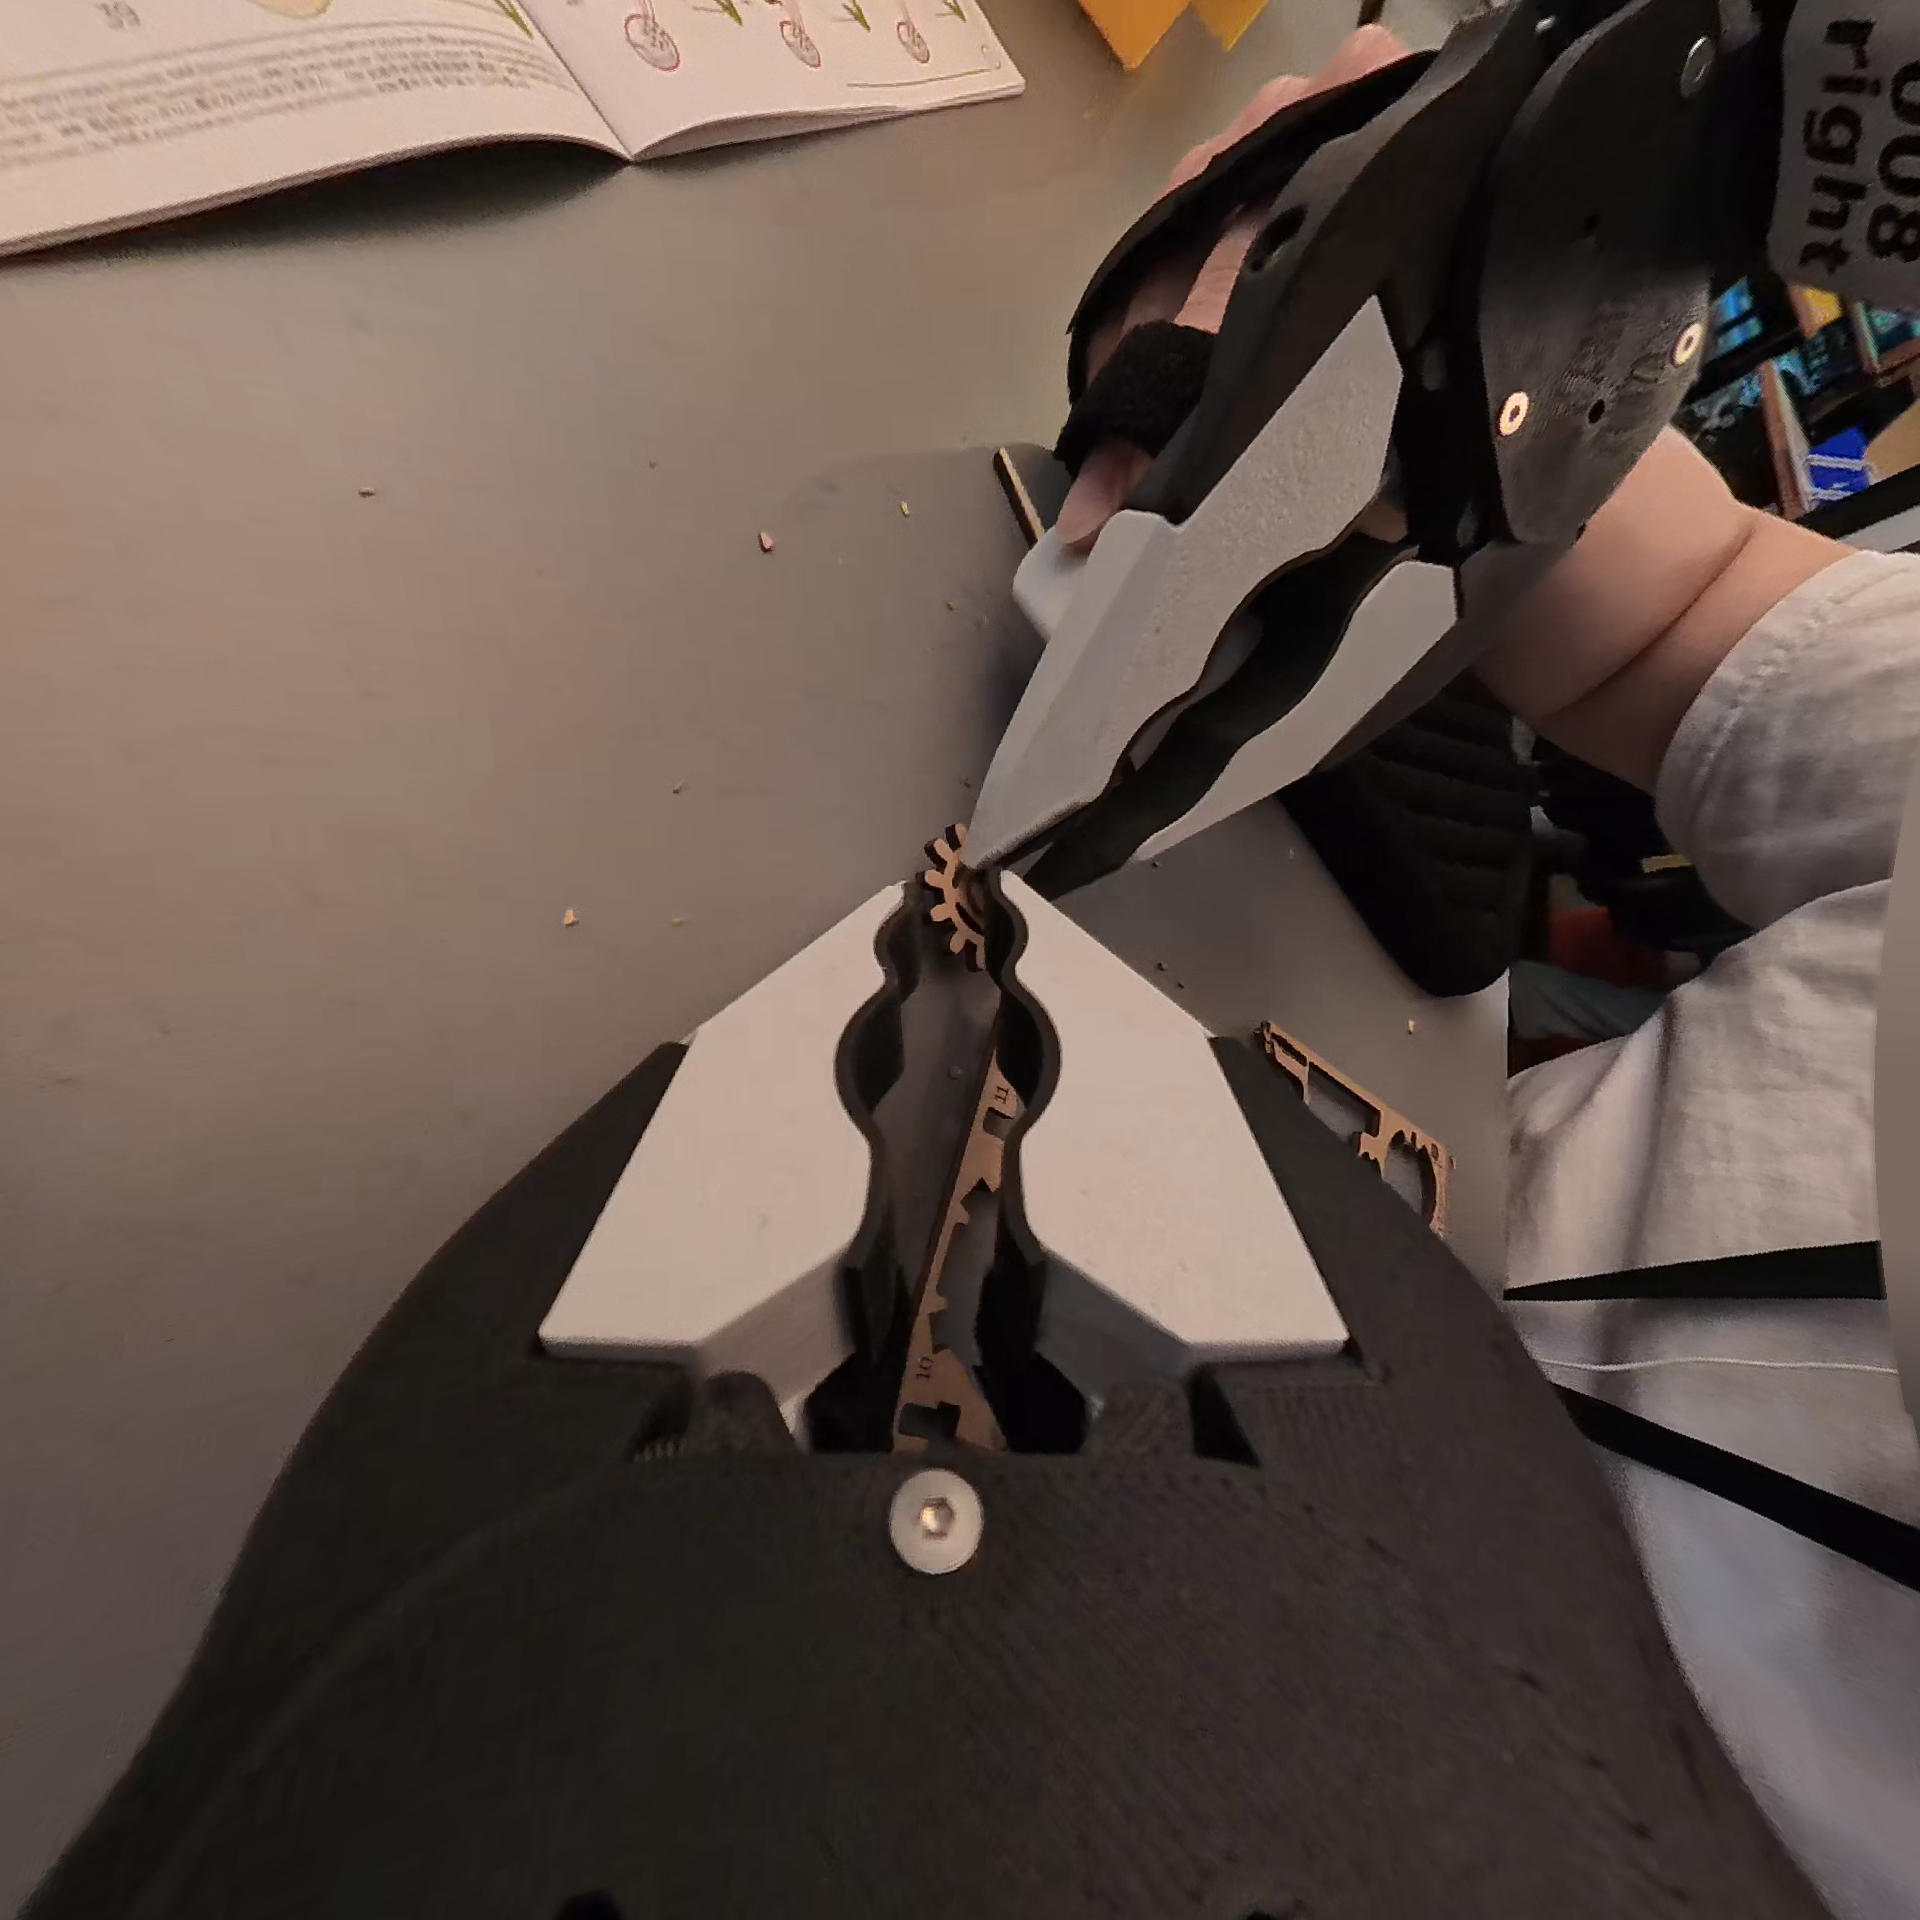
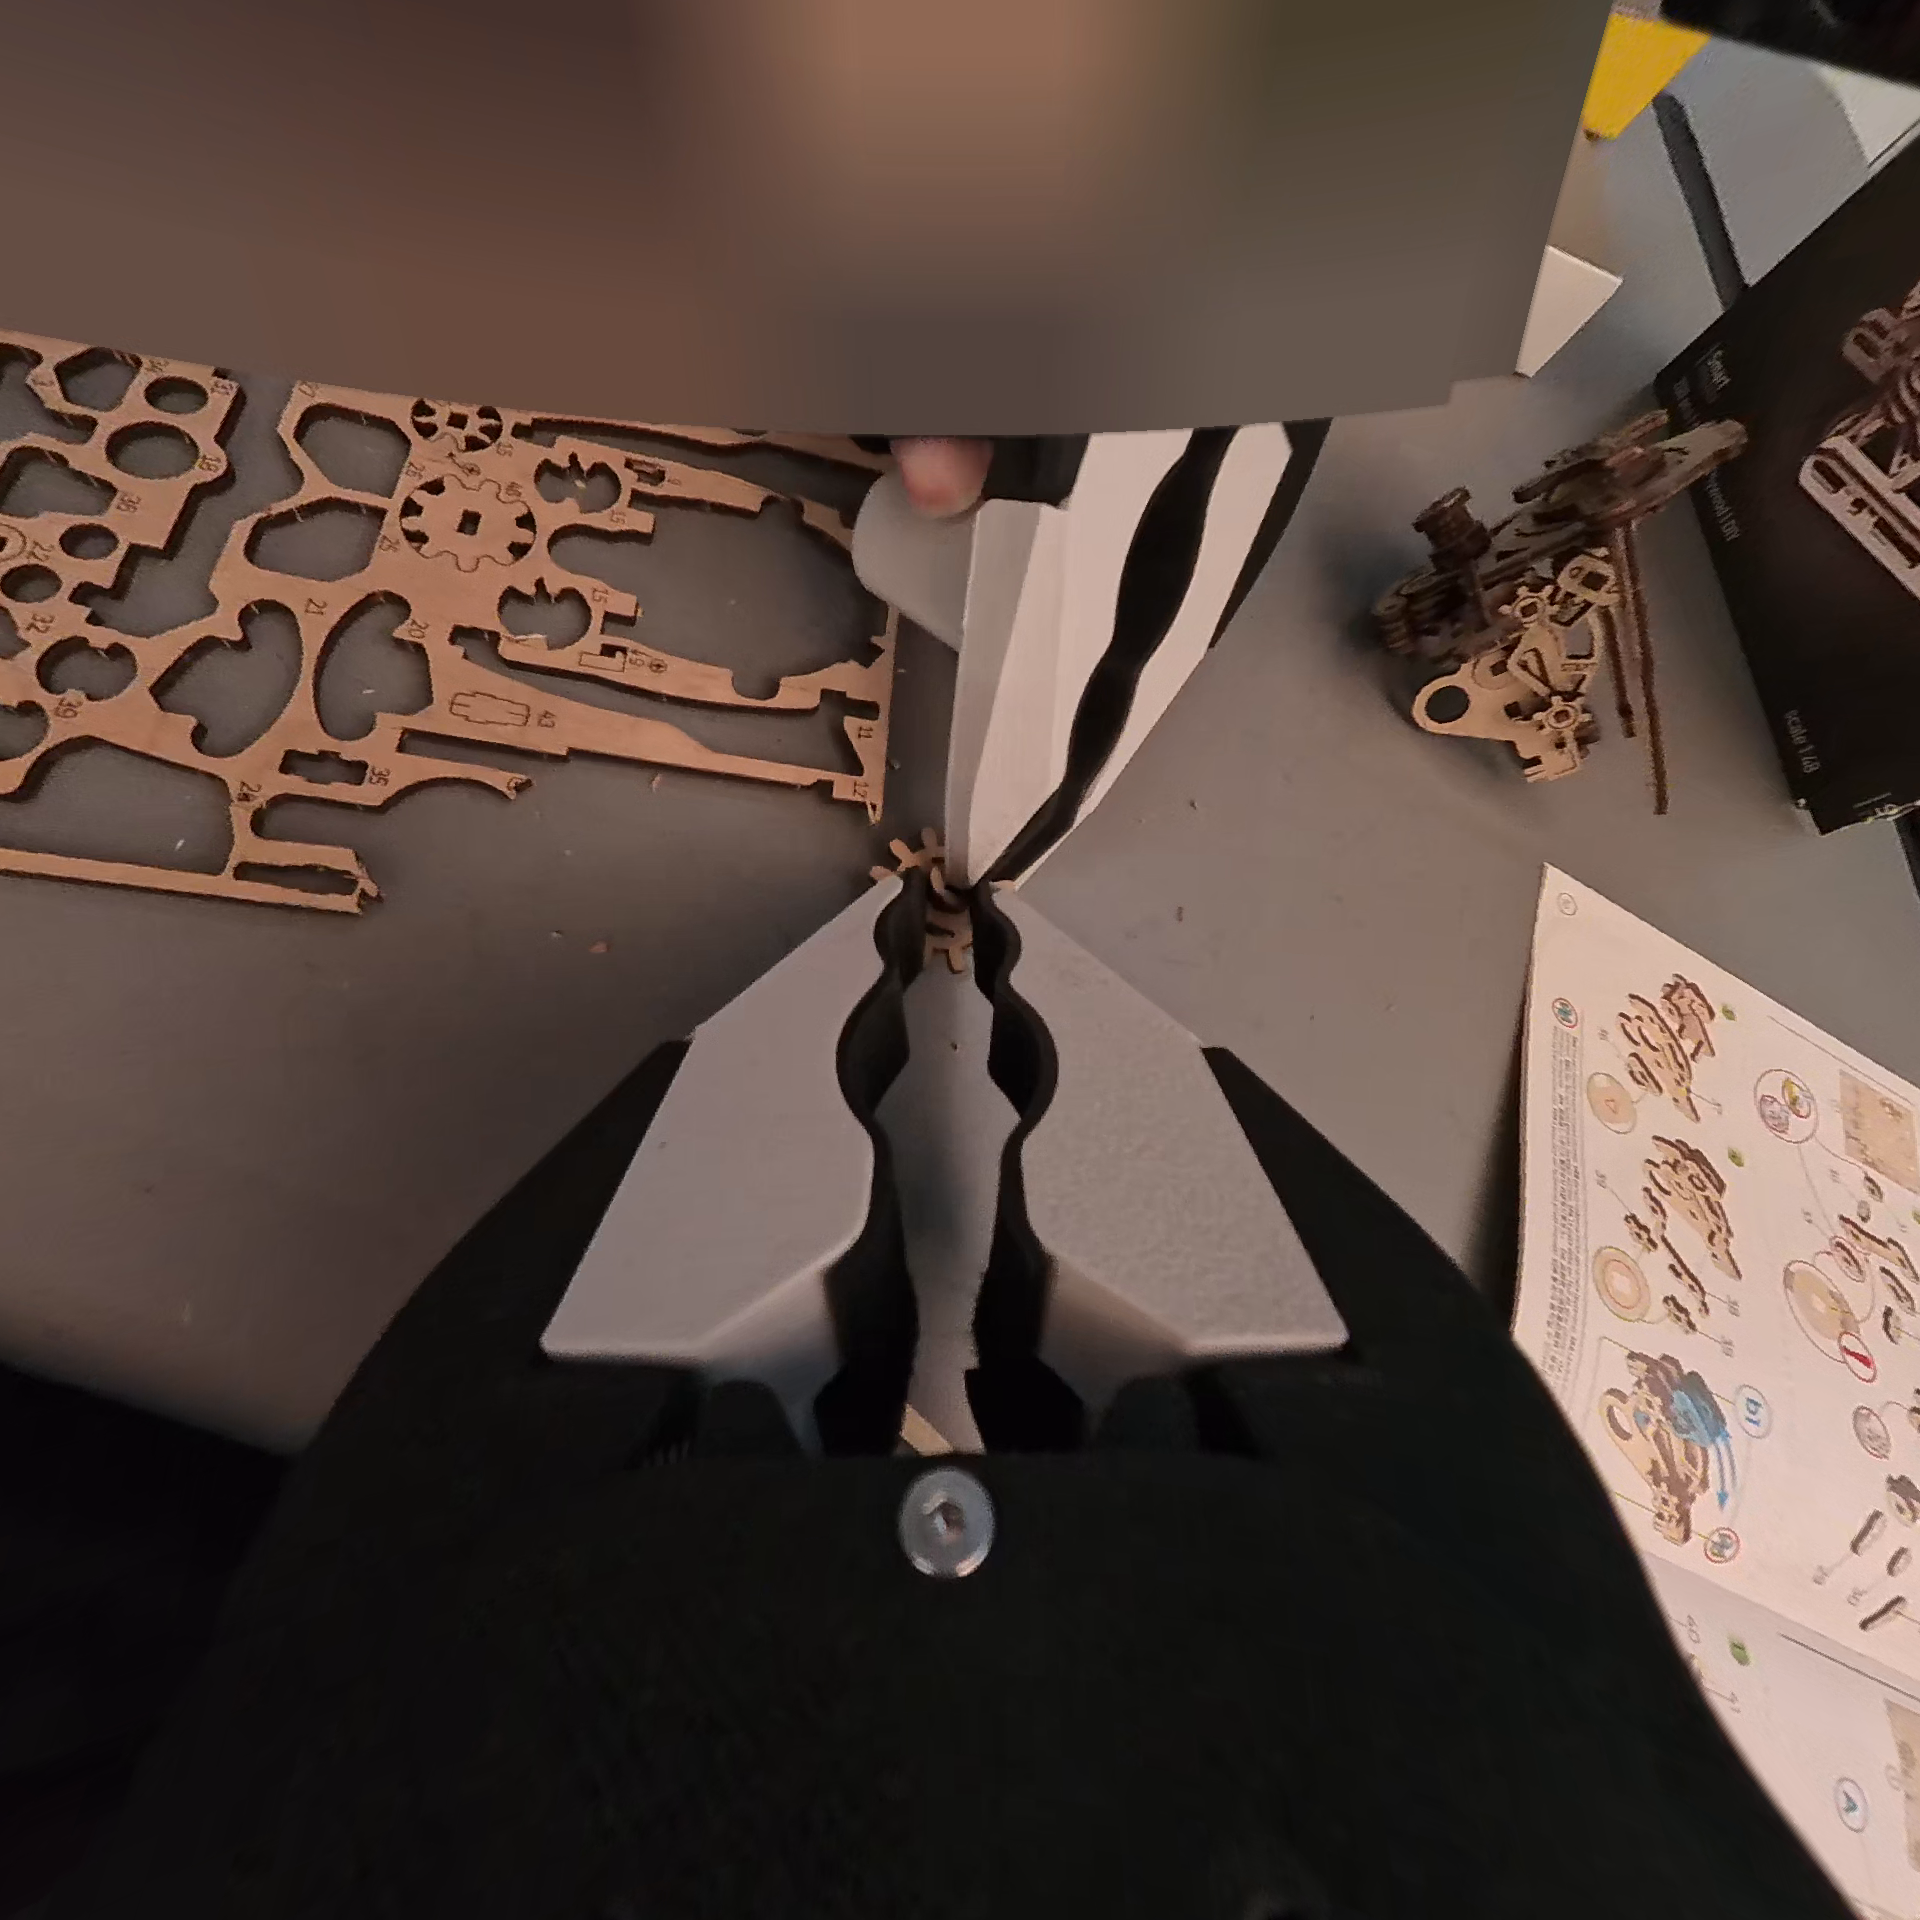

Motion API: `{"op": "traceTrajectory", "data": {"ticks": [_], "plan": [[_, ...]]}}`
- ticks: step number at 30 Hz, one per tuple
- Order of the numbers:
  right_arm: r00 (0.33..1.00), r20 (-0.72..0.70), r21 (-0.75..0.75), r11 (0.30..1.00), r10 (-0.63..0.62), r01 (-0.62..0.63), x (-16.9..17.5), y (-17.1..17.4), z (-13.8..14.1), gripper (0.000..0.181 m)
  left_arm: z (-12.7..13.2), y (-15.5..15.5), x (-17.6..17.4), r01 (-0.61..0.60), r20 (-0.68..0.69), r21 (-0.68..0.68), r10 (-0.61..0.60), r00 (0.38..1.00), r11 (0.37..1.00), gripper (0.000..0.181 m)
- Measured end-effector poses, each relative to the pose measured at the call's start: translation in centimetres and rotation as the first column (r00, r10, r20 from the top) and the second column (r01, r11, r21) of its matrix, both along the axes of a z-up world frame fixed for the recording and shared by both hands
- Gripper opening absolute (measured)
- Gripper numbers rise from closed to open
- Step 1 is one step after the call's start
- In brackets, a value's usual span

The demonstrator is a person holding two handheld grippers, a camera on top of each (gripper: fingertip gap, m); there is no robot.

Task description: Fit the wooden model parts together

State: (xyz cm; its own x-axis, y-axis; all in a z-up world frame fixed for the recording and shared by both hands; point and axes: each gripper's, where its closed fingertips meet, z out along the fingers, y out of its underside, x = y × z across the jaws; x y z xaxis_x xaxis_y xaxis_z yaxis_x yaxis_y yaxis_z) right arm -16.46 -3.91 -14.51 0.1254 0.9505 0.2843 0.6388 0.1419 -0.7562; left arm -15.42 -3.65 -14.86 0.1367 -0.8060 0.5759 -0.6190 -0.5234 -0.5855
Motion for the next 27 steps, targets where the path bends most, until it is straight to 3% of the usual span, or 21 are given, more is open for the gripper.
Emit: {"op": "traceTrajectory", "data": {"ticks": [9,14,27], "plan": [[0.998,-0.067,-0.076,0.997,-0.020,0.014,0.0,0.1,0.2,0.010,0.0,0.0,0.0,0.003,0.000,-0.001,-0.003,1.000,1.000,0.010],[0.987,-0.153,-0.130,0.991,-0.051,0.031,0.1,0.0,1.6,0.000,0.0,0.0,0.0,0.004,-0.001,0.004,-0.004,1.000,1.000,0.010],[0.991,-0.090,-0.209,0.975,-0.096,0.076,0.2,0.0,0.4,0.000,0.0,0.0,0.0,-0.004,0.005,0.004,0.004,1.000,1.000,0.010]]}}
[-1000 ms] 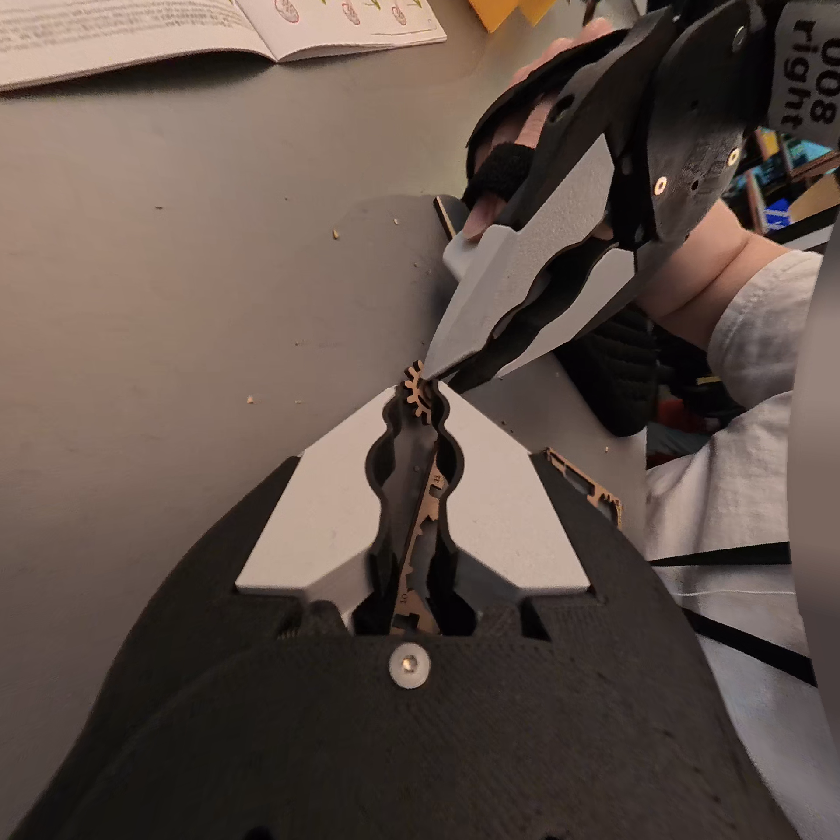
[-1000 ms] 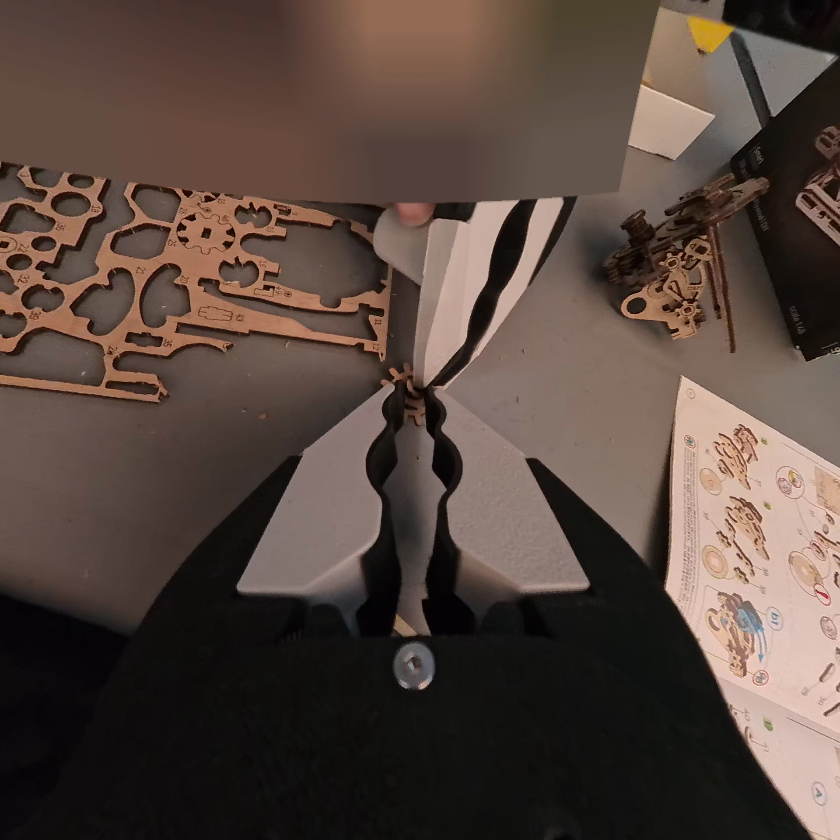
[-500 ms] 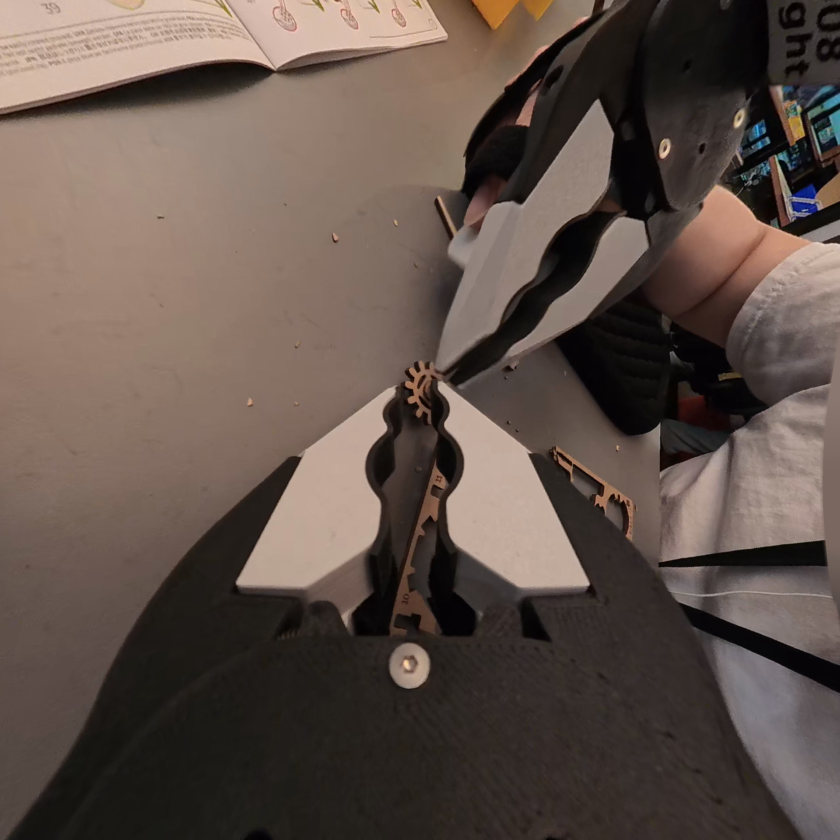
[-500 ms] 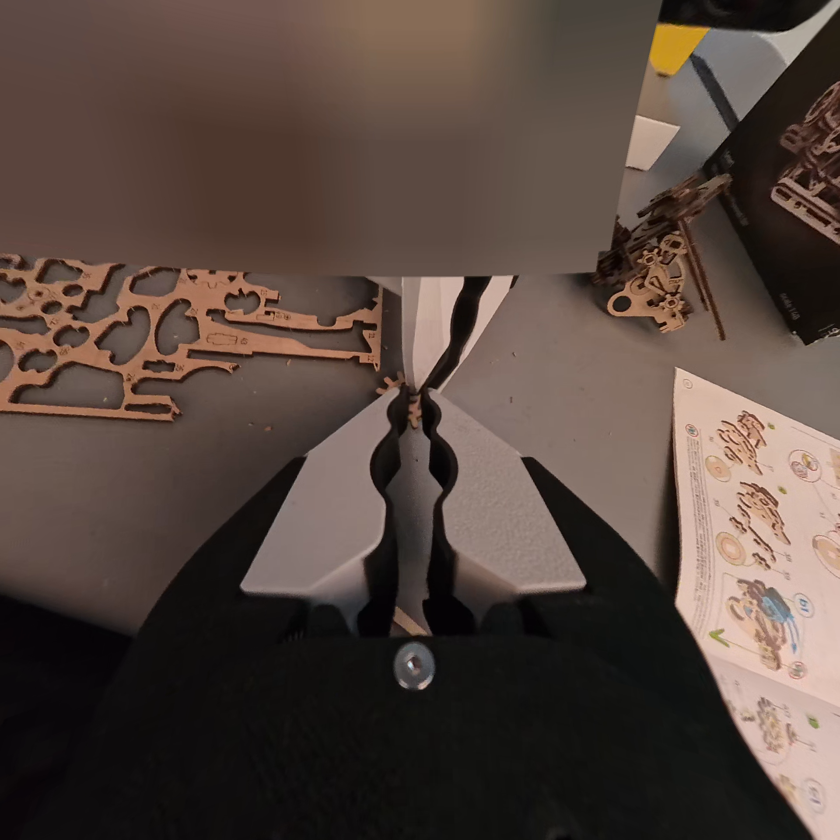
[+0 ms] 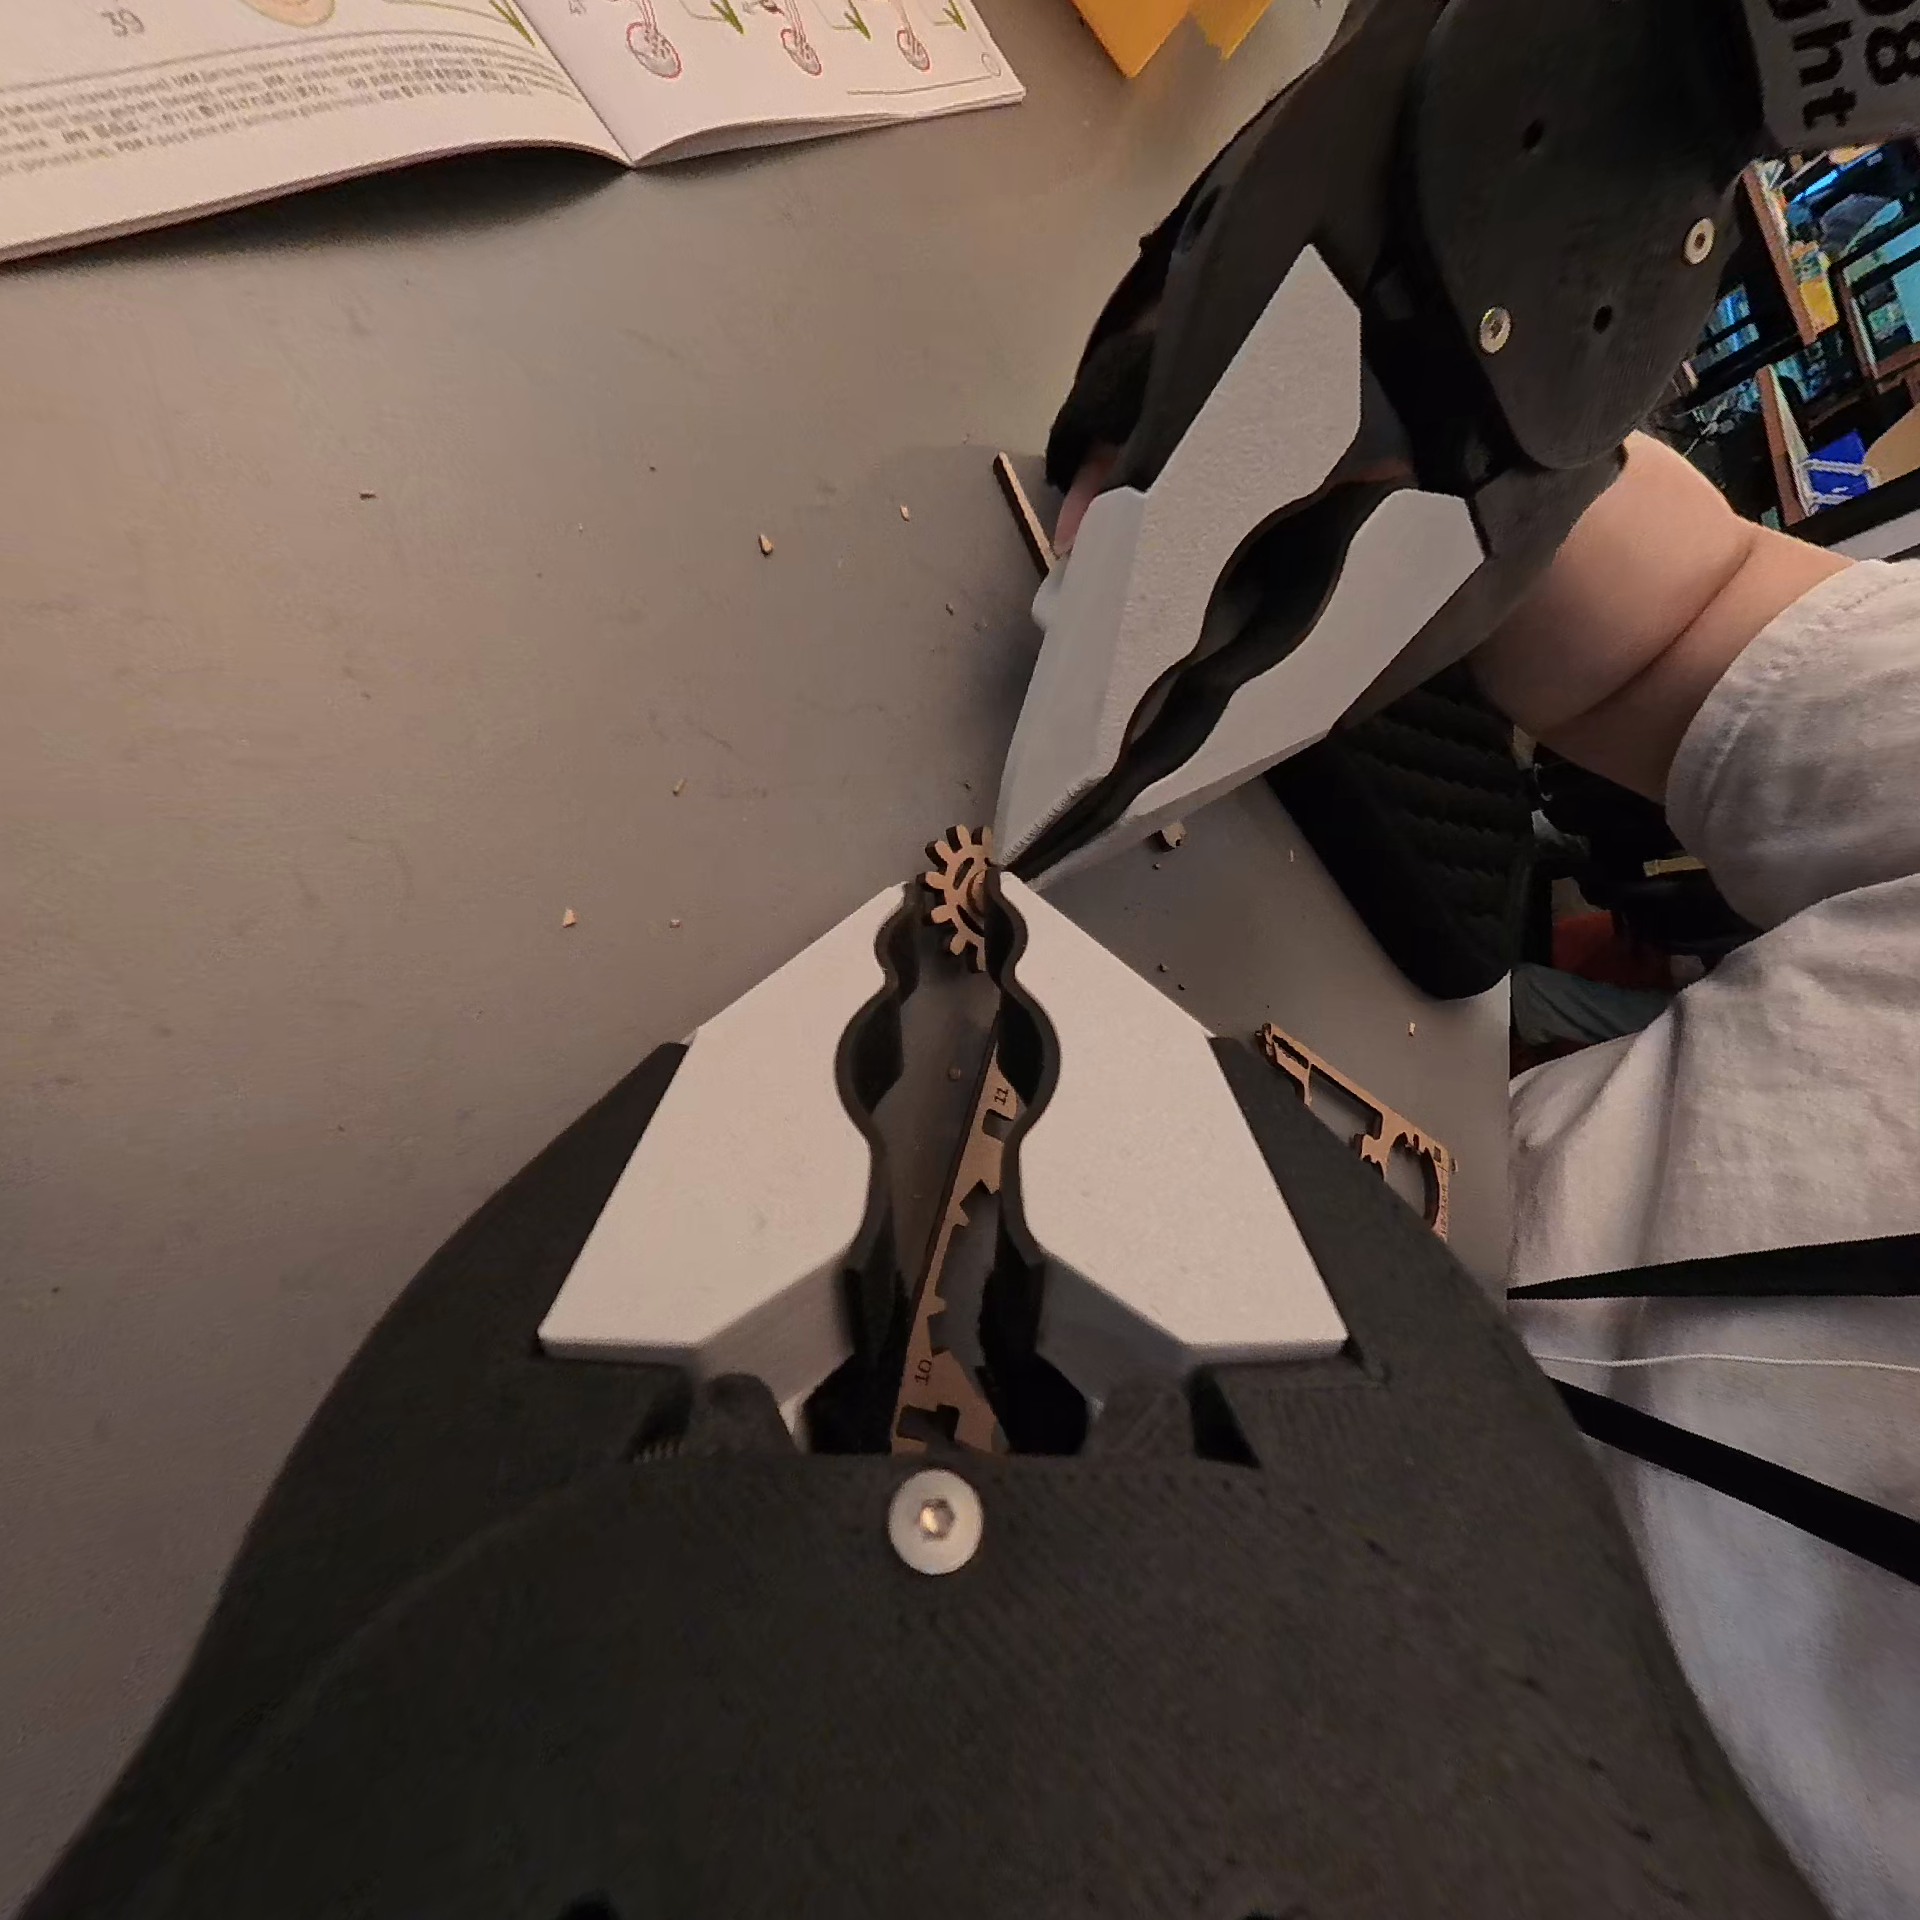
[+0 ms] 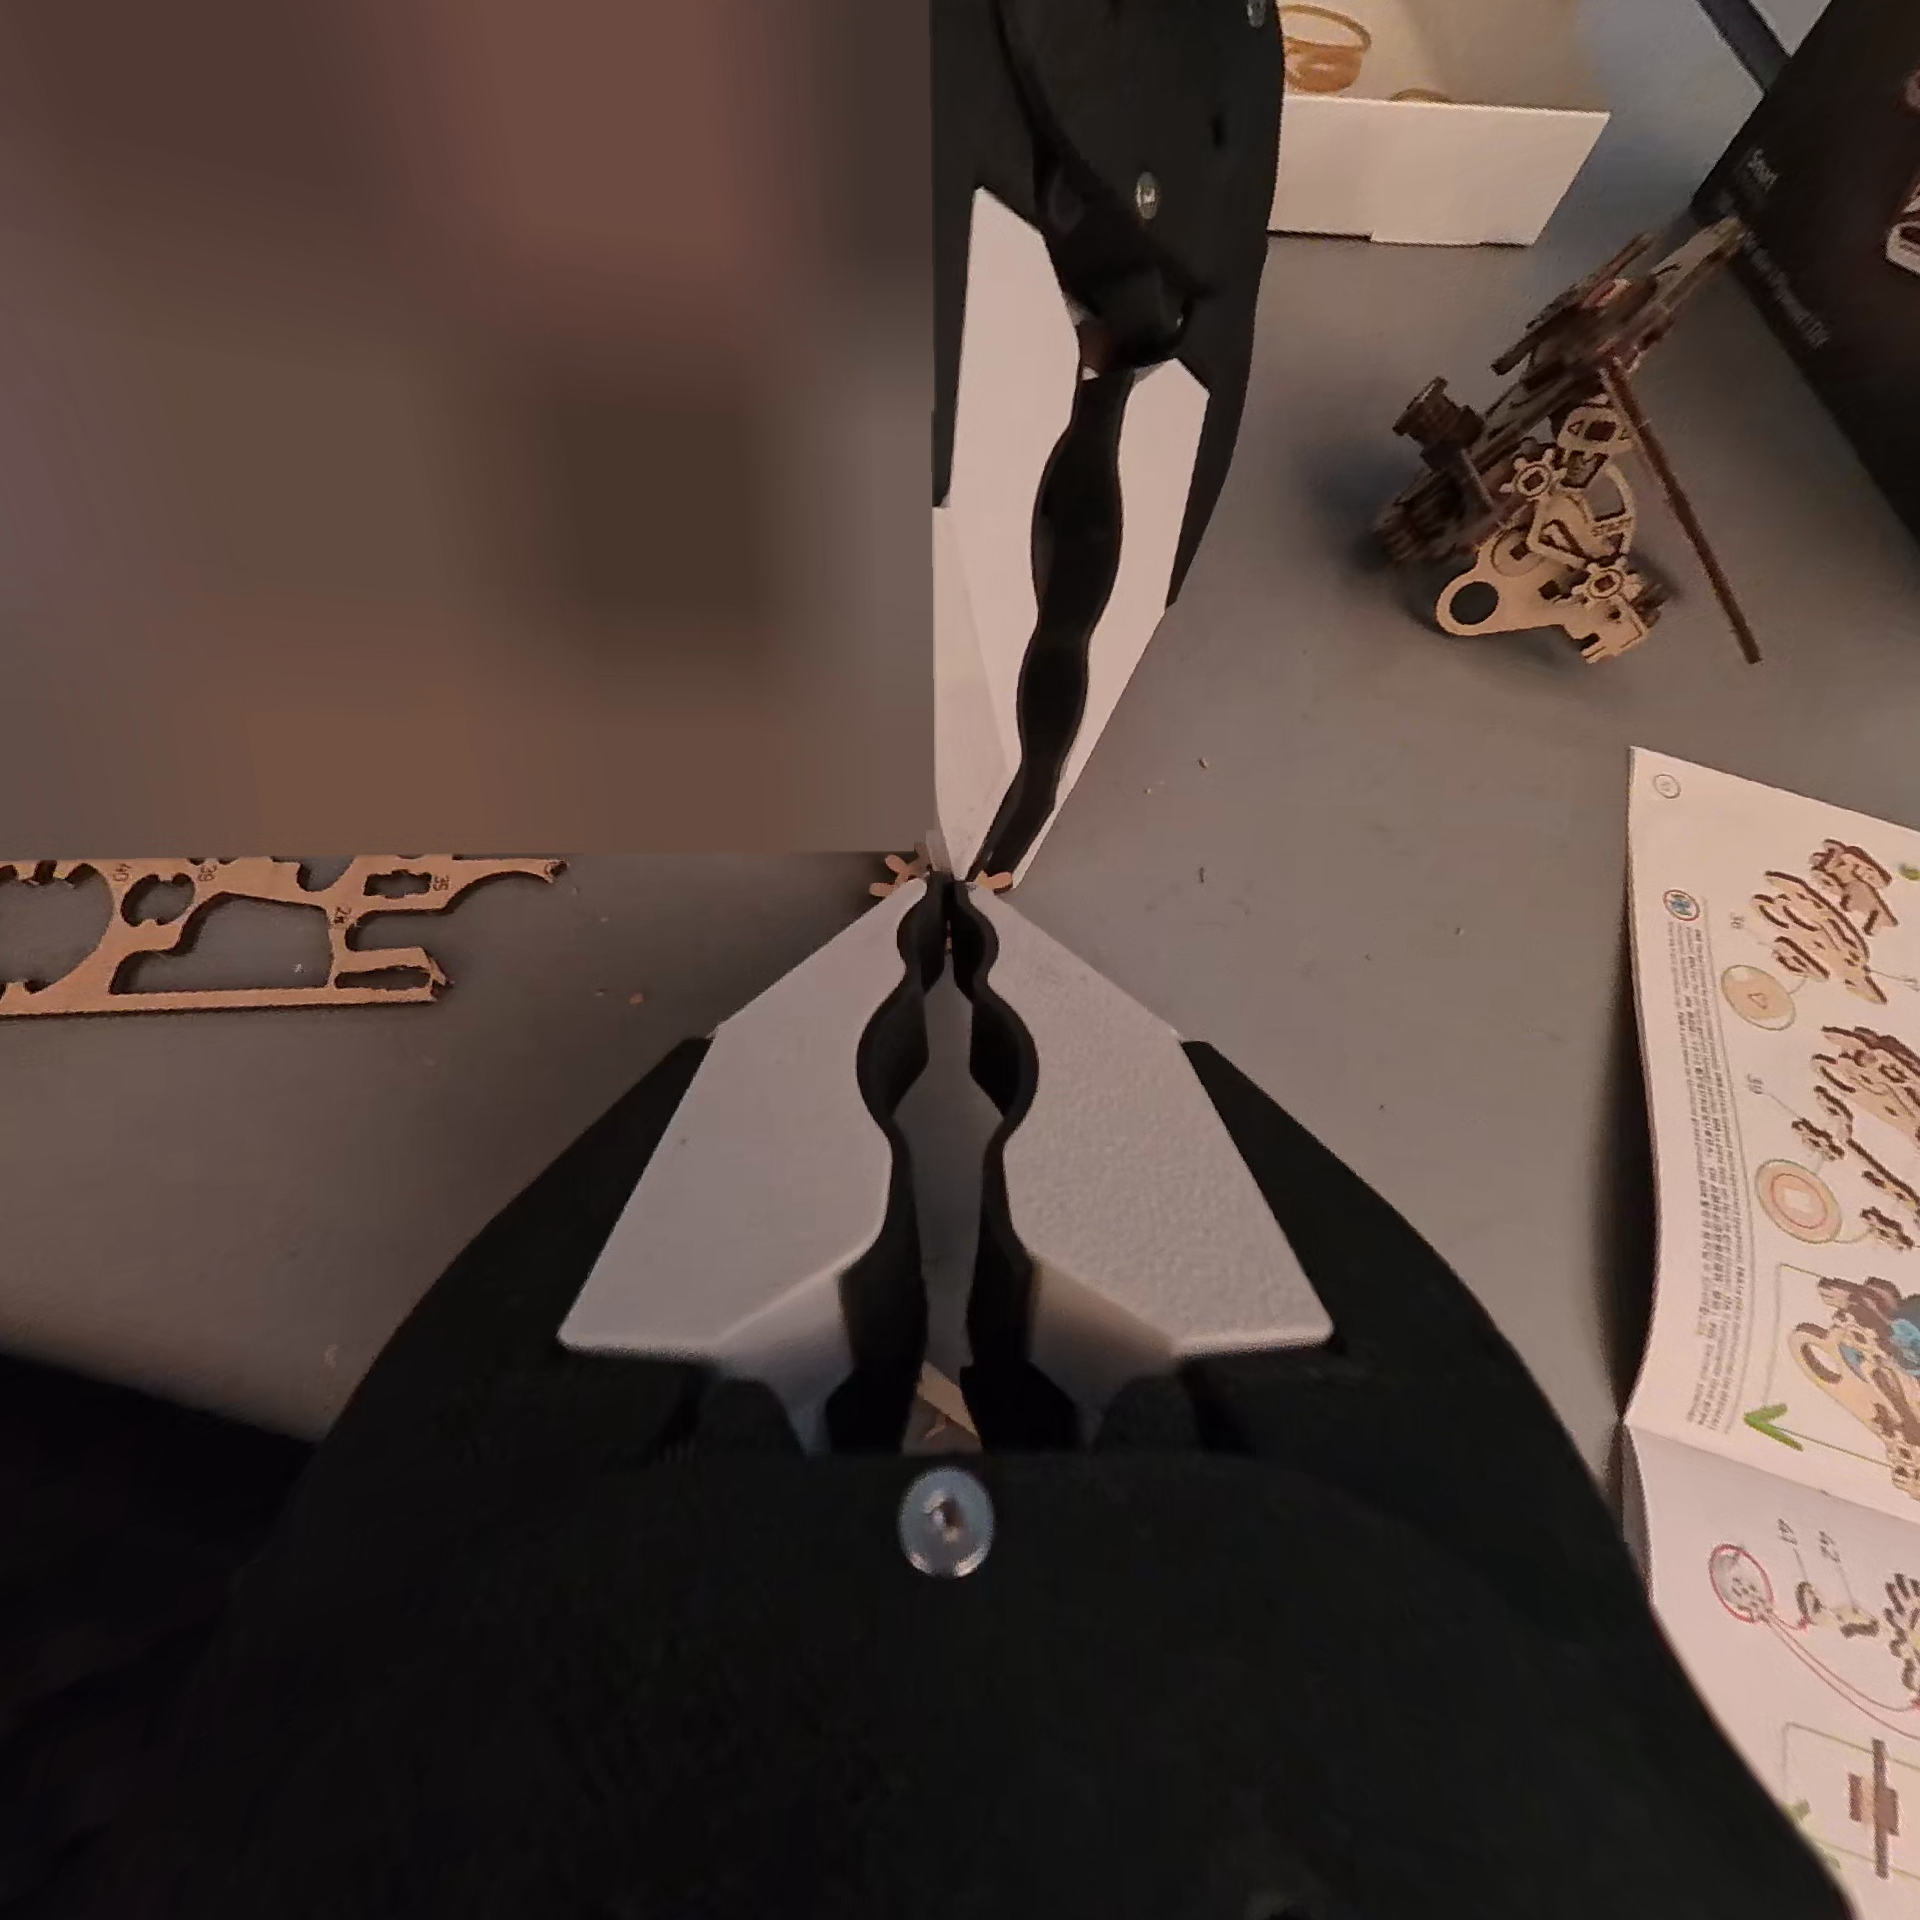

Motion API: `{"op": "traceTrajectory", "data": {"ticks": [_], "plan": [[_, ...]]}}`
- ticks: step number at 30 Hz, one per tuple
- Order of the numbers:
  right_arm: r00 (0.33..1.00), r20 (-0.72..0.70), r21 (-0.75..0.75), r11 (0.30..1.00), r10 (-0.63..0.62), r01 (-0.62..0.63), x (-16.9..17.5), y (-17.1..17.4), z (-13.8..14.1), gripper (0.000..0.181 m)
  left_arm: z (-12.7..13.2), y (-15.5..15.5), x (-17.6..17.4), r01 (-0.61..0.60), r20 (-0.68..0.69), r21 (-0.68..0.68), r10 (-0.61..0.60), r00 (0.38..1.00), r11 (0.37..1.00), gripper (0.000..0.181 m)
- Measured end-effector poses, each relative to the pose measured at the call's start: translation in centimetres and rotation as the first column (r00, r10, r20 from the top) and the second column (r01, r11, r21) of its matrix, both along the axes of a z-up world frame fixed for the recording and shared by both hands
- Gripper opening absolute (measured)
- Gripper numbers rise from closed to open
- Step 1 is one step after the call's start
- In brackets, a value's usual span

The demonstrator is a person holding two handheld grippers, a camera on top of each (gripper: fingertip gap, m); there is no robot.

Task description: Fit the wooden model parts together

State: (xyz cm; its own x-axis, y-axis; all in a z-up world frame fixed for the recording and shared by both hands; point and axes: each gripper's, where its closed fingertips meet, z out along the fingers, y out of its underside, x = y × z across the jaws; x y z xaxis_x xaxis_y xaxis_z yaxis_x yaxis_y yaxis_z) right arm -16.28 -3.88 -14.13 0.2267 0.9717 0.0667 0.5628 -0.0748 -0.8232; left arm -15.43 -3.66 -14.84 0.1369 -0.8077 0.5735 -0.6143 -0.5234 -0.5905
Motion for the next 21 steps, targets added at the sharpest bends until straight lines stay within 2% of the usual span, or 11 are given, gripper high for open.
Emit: {"op": "traceTrajectory", "data": {"ticks": [21], "plan": [[1.000,0.017,0.068,0.998,-0.002,0.001,0.17,-0.17,-0.35,0.001,0.02,-0.04,0.05,-0.003,-0.020,0.066,0.004,1.000,0.998,0.009]]}}
